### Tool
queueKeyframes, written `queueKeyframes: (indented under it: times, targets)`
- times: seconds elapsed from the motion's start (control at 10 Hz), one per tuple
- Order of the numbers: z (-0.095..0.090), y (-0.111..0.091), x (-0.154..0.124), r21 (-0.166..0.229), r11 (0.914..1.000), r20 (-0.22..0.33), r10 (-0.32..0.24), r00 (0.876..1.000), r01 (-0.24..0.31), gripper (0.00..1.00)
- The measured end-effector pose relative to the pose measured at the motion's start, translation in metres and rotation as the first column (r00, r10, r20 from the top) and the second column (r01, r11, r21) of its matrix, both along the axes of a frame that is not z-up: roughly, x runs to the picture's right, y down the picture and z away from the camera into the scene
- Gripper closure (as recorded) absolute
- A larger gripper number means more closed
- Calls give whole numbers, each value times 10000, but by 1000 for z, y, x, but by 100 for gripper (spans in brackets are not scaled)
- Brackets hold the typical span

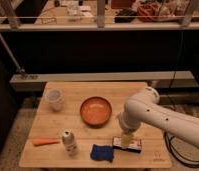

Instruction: Wipe the white sponge on the table

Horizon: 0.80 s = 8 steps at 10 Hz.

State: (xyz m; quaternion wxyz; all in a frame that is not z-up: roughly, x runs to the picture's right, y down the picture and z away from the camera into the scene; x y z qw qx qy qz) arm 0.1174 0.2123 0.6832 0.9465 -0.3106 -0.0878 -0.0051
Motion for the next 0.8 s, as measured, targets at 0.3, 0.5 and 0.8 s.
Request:
queueKeyframes:
  times: [0.3,0.5,0.8]
  targets:
    - [4,15,-8,-82,9999,84,89,9999,-88,20]
    - [6,23,-15,-124,9997,81,189,9998,-188,20]
    - [22,48,-22,-178,9993,55,334,9994,-333,20]
